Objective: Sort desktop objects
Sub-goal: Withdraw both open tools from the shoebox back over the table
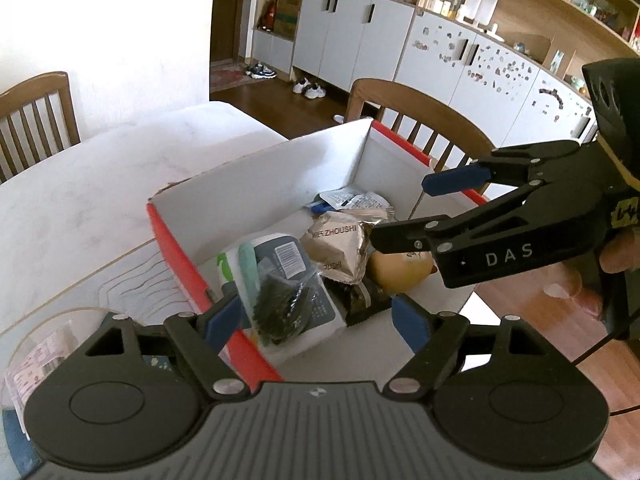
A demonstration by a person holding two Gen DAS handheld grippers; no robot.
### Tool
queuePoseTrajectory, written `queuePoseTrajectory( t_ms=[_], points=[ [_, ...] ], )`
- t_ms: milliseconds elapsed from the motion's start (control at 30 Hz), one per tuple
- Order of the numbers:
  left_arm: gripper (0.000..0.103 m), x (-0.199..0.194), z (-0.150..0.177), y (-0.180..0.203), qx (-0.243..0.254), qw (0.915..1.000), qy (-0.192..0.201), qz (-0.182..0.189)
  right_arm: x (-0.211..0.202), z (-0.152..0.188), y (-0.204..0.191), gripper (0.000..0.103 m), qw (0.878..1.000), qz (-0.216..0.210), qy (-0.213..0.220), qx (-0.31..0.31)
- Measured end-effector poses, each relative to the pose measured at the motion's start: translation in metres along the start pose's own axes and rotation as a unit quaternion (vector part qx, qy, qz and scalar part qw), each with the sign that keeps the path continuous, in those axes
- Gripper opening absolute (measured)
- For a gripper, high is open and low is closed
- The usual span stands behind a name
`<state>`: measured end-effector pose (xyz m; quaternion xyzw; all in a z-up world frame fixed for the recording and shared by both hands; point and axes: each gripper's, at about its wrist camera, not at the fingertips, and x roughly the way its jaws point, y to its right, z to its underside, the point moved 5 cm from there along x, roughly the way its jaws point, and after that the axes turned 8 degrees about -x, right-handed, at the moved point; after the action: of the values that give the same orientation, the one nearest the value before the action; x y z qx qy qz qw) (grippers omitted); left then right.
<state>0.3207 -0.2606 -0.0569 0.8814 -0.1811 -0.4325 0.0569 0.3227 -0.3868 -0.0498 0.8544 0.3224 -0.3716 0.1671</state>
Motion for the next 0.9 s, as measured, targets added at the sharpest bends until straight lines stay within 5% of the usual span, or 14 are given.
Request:
queuePoseTrajectory(
  t_ms=[433,900],
  points=[
    [0.097,-0.041,0.024,-0.043,-0.015,0.9996,0.021,-0.007,-0.008,-0.018,-0.061,0.087,1.000,-0.018,0.022,-0.001],
    [0.102,-0.086,0.050,-0.114,-0.048,0.9963,0.048,-0.054,0.002,-0.049,-0.131,0.093,0.998,-0.041,0.046,-0.013]
  ],
)
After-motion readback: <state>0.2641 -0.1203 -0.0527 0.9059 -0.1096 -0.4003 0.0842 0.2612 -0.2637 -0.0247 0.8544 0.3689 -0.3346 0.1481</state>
